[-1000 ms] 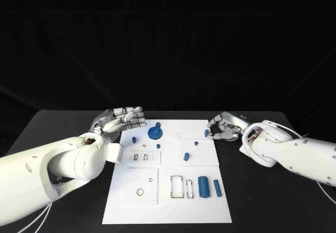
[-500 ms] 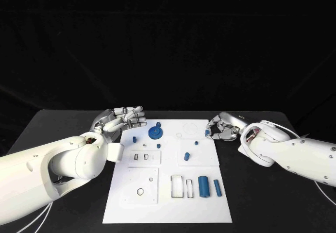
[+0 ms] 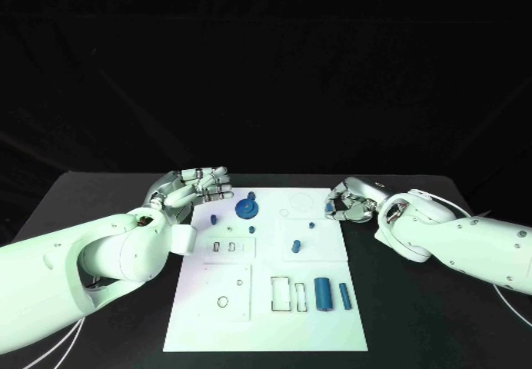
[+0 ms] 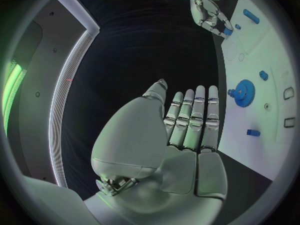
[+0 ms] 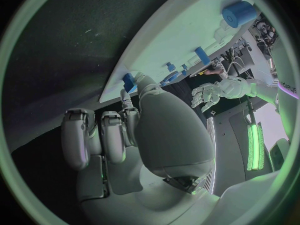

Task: Assemble the parts on the task board

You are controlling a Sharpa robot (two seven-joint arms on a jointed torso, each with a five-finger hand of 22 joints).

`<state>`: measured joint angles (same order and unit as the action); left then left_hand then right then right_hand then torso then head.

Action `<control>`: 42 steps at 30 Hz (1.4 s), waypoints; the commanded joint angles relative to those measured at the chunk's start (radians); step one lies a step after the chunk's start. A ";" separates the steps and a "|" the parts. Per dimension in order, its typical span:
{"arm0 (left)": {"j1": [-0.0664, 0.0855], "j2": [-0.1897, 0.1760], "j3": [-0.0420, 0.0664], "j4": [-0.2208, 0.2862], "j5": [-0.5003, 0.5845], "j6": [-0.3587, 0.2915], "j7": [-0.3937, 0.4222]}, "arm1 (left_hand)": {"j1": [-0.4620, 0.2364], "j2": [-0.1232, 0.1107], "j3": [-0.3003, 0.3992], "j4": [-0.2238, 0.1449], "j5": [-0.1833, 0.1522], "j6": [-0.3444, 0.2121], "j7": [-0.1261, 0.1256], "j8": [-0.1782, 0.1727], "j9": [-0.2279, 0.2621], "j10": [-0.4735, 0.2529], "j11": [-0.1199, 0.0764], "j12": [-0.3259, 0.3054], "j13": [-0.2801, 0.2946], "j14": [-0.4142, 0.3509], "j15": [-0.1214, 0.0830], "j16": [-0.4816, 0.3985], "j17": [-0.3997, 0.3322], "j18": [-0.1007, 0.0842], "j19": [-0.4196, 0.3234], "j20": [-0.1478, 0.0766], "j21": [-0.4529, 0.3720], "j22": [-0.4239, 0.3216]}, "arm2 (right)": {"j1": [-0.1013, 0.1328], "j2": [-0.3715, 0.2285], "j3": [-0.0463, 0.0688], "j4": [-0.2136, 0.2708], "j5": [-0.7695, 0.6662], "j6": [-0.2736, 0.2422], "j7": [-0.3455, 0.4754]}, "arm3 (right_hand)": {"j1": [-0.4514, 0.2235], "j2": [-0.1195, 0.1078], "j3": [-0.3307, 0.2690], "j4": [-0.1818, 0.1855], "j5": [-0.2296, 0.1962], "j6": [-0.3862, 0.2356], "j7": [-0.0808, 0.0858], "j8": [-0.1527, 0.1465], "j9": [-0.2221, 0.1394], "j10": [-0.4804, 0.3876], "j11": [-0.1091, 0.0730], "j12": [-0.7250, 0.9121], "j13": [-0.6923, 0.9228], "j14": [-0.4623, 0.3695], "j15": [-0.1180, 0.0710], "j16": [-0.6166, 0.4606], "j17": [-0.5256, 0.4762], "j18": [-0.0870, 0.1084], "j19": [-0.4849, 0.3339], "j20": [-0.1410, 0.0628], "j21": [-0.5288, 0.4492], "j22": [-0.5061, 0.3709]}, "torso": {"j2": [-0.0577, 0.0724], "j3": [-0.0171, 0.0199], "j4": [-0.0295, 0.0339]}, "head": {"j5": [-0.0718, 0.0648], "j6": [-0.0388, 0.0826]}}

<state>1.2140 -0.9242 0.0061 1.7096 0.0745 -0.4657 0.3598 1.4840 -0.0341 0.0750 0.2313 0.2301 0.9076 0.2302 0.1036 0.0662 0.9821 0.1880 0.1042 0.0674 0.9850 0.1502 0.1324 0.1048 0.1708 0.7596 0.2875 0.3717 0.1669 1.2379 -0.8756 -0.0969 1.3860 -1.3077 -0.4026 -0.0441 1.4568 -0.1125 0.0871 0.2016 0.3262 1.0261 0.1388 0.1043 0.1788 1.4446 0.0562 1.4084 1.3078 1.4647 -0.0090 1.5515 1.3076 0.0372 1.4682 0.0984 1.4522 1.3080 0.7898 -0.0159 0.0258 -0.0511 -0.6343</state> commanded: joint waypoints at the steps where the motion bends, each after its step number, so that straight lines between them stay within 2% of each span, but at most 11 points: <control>1: 0.001 0.001 0.001 0.003 -0.006 0.018 0.003 | 0.008 -0.001 0.001 -0.005 0.001 0.004 0.002 -0.005 0.001 0.007 -0.002 -0.006 -0.001 0.009 0.001 -0.002 0.001 0.006 -0.001 -0.001 0.006 0.001 | -0.001 0.002 0.000 -0.001 -0.009 0.019 0.001 | 0.000 0.013 0.009 0.000 -0.005 0.011 -0.001 0.005 0.002 0.005 -0.002 0.005 0.097 0.096 -0.004 0.002 0.219 -0.002 0.009 -0.001 0.007 0.146 | 0.000 0.0004 -0.0002 | 0.001 -0.002; 13: 0.001 0.001 0.001 0.003 -0.007 0.018 0.001 | 0.008 -0.001 0.001 -0.005 0.001 0.004 0.002 -0.005 0.001 0.007 -0.002 -0.006 -0.001 0.009 0.001 -0.002 0.001 0.006 -0.001 -0.001 0.006 0.001 | -0.001 0.005 0.000 -0.006 -0.011 0.024 0.000 | 0.010 0.031 0.028 -0.011 -0.011 0.046 -0.015 0.017 0.009 0.009 -0.014 0.010 0.103 0.096 -0.013 0.003 0.221 -0.003 0.013 -0.008 0.011 0.152 | 0.000 0.0007 -0.0008 | 0.001 -0.004; 14: 0.001 0.001 0.001 0.003 -0.007 0.018 0.001 | 0.008 -0.001 0.001 -0.005 0.001 0.004 0.002 -0.005 0.001 0.007 -0.002 -0.006 -0.001 0.009 0.001 -0.002 0.001 0.006 -0.001 -0.001 0.006 0.001 | -0.001 0.005 0.000 -0.006 -0.011 0.024 0.000 | 0.012 0.034 0.032 -0.013 -0.018 0.053 -0.018 0.020 0.011 0.010 -0.016 0.011 0.104 0.096 -0.016 0.003 0.222 -0.003 0.013 -0.010 0.011 0.153 | 0.000 0.0007 -0.0005 | 0.001 -0.005; 17: 0.001 0.001 0.001 0.003 -0.007 0.018 0.001 | 0.008 -0.001 0.001 -0.005 0.001 0.004 0.002 -0.005 0.001 0.007 -0.002 -0.006 -0.001 0.009 0.001 -0.002 0.001 0.006 -0.001 -0.001 0.006 0.001 | -0.001 0.006 0.000 -0.006 -0.015 0.021 -0.002 | 0.023 0.050 0.056 -0.026 -0.077 0.077 -0.030 0.031 0.017 0.014 -0.026 0.014 0.108 0.097 -0.025 0.004 0.224 -0.004 0.016 -0.019 0.014 0.156 | 0.000 0.0003 0.0001 | 0.000 -0.006; 19: 0.001 0.001 0.001 0.002 -0.007 0.018 0.001 | 0.008 -0.001 0.001 -0.005 0.001 0.004 0.002 -0.005 0.001 0.007 -0.002 -0.006 -0.001 0.009 0.001 -0.002 0.001 0.006 -0.001 -0.001 0.006 0.001 | -0.001 0.007 0.000 -0.006 -0.016 0.017 -0.002 | 0.025 0.055 0.063 -0.029 -0.085 0.083 -0.033 0.034 0.019 0.015 -0.029 0.015 0.109 0.097 -0.027 0.004 0.224 -0.004 0.017 -0.021 0.014 0.157 | 0.000 0.0003 0.0001 | -0.001 -0.006; 23: 0.001 0.001 0.001 0.002 -0.007 0.018 0.001 | 0.008 -0.001 0.001 -0.005 0.001 0.004 0.002 -0.005 0.001 0.007 -0.002 -0.006 -0.001 0.009 0.001 -0.002 0.001 0.006 -0.001 -0.001 0.006 0.001 | -0.001 0.007 0.000 -0.003 -0.021 -0.010 -0.005 | 0.026 0.062 0.074 -0.035 -0.088 0.096 -0.040 0.041 0.023 0.019 -0.034 0.018 0.113 0.097 -0.032 0.004 0.225 -0.005 0.018 -0.025 0.016 0.160 | 0.000 0.0004 -0.0003 | 0.000 -0.007; 28: 0.001 0.001 0.001 0.001 -0.007 0.018 0.001 | 0.008 -0.001 0.001 -0.005 0.001 0.004 0.002 -0.005 0.001 0.007 -0.002 -0.006 -0.001 0.009 0.001 -0.002 0.001 0.006 -0.001 -0.001 0.006 0.001 | -0.001 0.006 0.000 0.009 -0.031 -0.059 -0.015 | 0.020 0.064 0.082 -0.036 -0.073 0.102 -0.044 0.045 0.026 0.020 -0.038 0.018 0.113 0.097 -0.036 0.005 0.226 -0.006 0.021 -0.029 0.019 0.164 | -0.001 0.0008 -0.0004 | 0.001 -0.009; 36: 0.001 0.002 0.001 -0.006 -0.007 0.018 0.001 | 0.008 -0.001 0.001 -0.005 0.001 0.004 0.002 -0.005 0.001 0.007 -0.002 -0.006 -0.001 0.009 0.001 -0.002 0.001 0.006 -0.001 -0.001 0.006 0.001 | 0.009 -0.008 0.003 0.076 -0.057 -0.101 -0.064 | -0.008 0.059 0.089 -0.030 -0.040 0.108 -0.050 0.050 0.033 0.023 -0.044 0.020 0.116 0.099 -0.040 0.007 0.231 -0.009 0.031 -0.035 0.030 0.176 | -0.004 -0.0009 -0.0011 | 0.004 -0.008; 41: 0.001 0.006 0.001 -0.018 -0.007 0.019 0.001 | 0.008 -0.001 0.001 -0.005 0.001 0.004 0.002 -0.005 0.001 0.007 -0.002 -0.006 -0.001 0.009 0.001 -0.002 0.001 0.006 -0.001 -0.001 0.006 0.001 | 0.020 -0.004 0.004 0.149 -0.082 -0.107 -0.111 | -0.022 0.060 0.091 -0.023 -0.028 0.109 -0.052 0.052 0.036 0.025 -0.046 0.020 0.117 0.099 -0.042 0.007 0.233 -0.010 0.033 -0.036 0.033 0.179 | -0.012 -0.0021 -0.0033 | 0.014 -0.011; 42: 0.001 0.008 0.001 -0.024 -0.007 0.019 0.001 | 0.008 -0.001 0.001 -0.005 0.001 0.004 0.002 -0.005 0.001 0.007 -0.002 -0.006 -0.001 0.009 0.001 -0.002 0.001 0.006 -0.001 -0.001 0.006 0.001 | 0.021 0.003 0.004 0.171 -0.091 -0.102 -0.125 | -0.025 0.060 0.092 -0.022 -0.025 0.109 -0.052 0.052 0.037 0.026 -0.046 0.021 0.118 0.099 -0.043 0.008 0.233 -0.011 0.034 -0.037 0.033 0.180 | -0.016 -0.0031 -0.0039 | 0.021 -0.014</control>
<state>1.2140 -0.9200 0.0061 1.6884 0.0731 -0.4647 0.3558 1.4840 -0.0341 0.0750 0.2313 0.2301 0.9075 0.2301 0.1036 0.0662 0.9821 0.1880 0.1042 0.0674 0.9850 0.1502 0.1324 0.1044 0.1707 0.7596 0.2875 0.3717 0.1664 1.2583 -0.8791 -0.0931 1.5388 -1.3531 -0.4882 -0.1120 1.4406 -0.0543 0.1773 0.1752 0.2950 1.1076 0.1103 0.1434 0.1950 1.4678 0.0186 1.4248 1.3072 1.4666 -0.0470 1.5555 1.3073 0.0372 1.4649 0.0692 1.4813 1.3075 0.7813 -0.0174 0.0240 -0.0378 -0.6445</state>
